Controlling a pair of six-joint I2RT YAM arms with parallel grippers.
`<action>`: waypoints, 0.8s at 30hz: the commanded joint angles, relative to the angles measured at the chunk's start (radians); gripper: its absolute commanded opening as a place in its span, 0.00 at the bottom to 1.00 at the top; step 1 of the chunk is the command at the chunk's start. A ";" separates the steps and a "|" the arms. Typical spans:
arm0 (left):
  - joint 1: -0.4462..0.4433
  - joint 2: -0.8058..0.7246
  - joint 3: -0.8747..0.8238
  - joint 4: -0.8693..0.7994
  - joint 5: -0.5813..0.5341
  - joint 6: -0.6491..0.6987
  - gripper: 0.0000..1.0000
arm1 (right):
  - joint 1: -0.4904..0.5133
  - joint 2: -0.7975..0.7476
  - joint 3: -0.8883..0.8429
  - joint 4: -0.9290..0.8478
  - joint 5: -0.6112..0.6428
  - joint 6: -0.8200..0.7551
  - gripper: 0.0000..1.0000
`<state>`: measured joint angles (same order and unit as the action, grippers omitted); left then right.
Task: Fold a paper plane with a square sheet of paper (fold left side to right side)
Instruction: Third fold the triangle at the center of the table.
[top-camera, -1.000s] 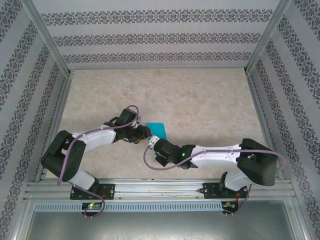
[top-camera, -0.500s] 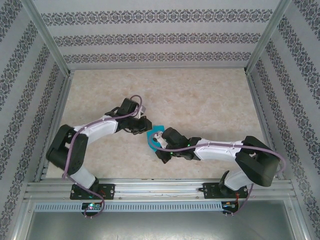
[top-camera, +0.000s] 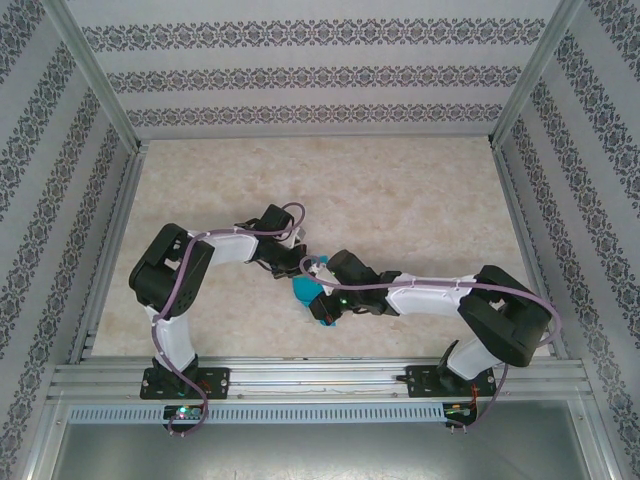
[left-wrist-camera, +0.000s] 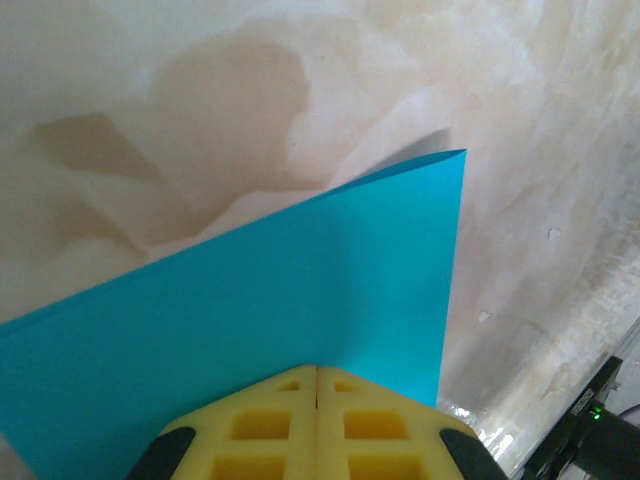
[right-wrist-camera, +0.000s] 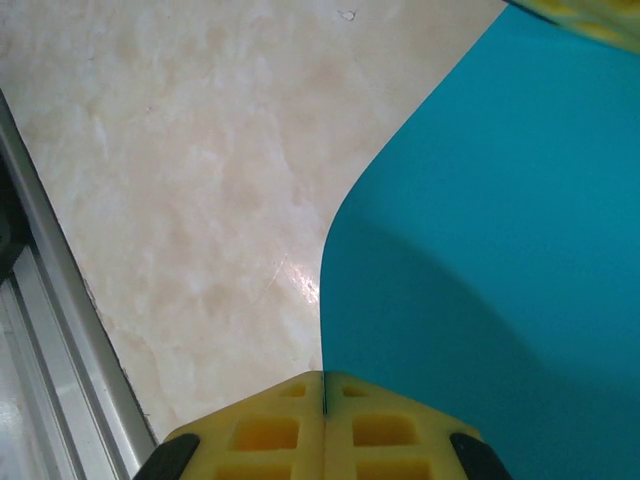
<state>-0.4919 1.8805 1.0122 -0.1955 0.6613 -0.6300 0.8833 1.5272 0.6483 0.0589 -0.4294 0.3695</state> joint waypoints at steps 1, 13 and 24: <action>-0.017 0.034 0.013 -0.031 -0.020 0.060 0.03 | -0.029 0.020 -0.013 0.024 -0.068 0.027 0.00; -0.019 0.057 0.006 -0.045 -0.046 0.084 0.00 | -0.115 0.044 0.004 -0.026 -0.062 0.052 0.00; -0.019 0.057 0.004 -0.045 -0.049 0.081 0.00 | -0.156 0.050 0.031 -0.080 -0.007 0.042 0.00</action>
<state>-0.4965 1.8908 1.0218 -0.1951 0.6624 -0.5747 0.7361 1.5692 0.6544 0.0025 -0.4641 0.4168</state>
